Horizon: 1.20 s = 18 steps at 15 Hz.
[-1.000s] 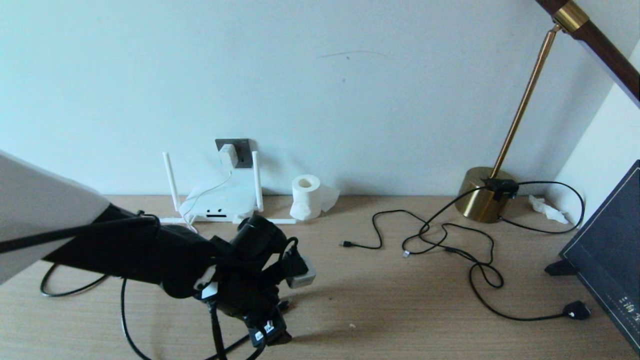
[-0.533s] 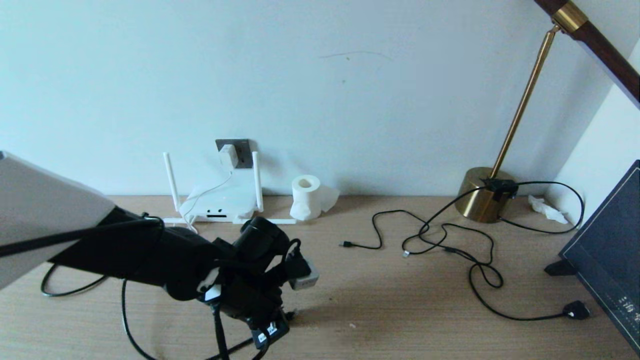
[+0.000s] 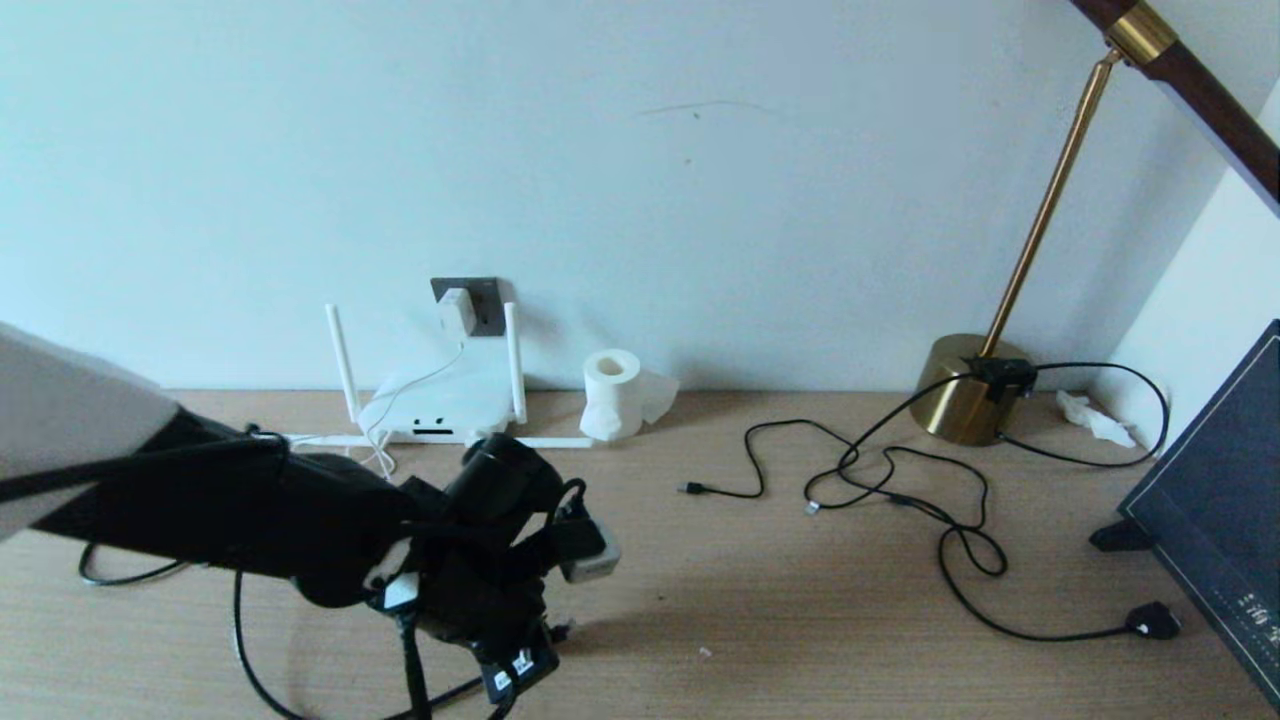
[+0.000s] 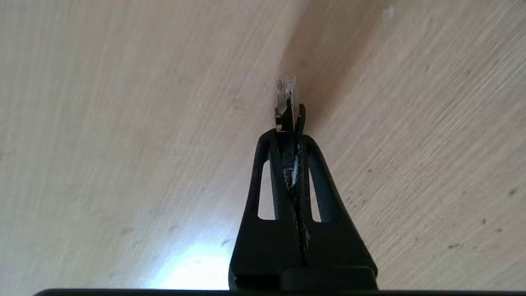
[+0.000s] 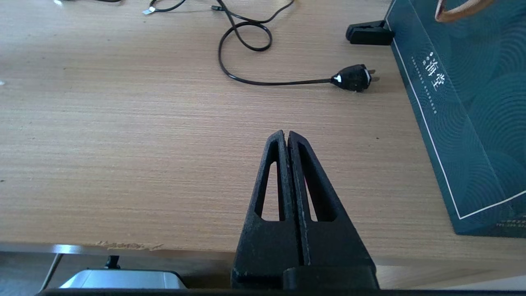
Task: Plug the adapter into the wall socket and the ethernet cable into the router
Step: Pick up cable, then hand it to the other hand
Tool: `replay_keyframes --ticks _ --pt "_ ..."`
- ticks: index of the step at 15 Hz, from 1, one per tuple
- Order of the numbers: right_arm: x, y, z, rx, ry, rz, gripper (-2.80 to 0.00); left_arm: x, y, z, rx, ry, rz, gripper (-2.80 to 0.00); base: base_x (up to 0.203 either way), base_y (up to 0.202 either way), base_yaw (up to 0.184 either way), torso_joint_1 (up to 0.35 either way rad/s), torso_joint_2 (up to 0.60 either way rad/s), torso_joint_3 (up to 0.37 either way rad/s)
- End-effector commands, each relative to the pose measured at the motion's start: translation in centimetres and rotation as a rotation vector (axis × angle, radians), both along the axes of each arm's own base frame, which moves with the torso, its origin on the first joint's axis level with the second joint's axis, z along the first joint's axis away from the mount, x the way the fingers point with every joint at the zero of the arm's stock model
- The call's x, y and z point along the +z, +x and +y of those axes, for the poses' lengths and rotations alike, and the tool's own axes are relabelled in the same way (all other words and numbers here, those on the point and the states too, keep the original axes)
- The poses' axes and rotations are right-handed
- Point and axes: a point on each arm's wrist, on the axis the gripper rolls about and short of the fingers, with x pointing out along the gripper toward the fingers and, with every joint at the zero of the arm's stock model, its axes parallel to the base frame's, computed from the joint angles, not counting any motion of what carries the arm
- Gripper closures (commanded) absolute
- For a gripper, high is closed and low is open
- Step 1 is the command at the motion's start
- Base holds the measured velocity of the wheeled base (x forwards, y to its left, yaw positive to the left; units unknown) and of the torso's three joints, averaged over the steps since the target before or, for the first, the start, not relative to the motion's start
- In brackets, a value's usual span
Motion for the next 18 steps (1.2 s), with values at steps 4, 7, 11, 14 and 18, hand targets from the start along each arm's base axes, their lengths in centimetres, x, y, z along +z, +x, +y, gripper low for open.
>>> replay_keyframes --ticks 4,7,11,14,18 --pt "0.0 0.0 0.0 0.000 0.000 0.002 0.00 7.3 -3.2 1.7 -0.038 -0.133 -0.206 0.00 0.000 0.000 0.000 0.000 0.00 0.000" --pt "0.0 0.0 0.0 0.002 -0.008 0.002 0.00 10.6 -4.4 2.2 -0.129 -0.169 -0.335 0.00 0.000 0.000 0.000 0.000 0.00 0.000" --pt "0.2 -0.1 0.0 -0.002 -0.017 -0.008 0.00 16.3 -3.9 0.3 -0.222 -0.230 -0.548 0.00 0.000 0.000 0.000 0.000 0.00 0.000" --pt "6.0 -1.5 0.1 0.031 0.103 -0.151 0.00 18.4 -4.2 -1.8 -0.225 -0.093 -0.716 0.00 0.000 0.000 0.000 0.000 0.00 0.000" --pt "14.2 2.5 0.5 0.161 0.351 -0.008 0.00 19.6 -6.0 -4.2 -0.199 -0.122 -0.911 0.00 0.000 0.000 0.000 0.000 0.00 0.000"
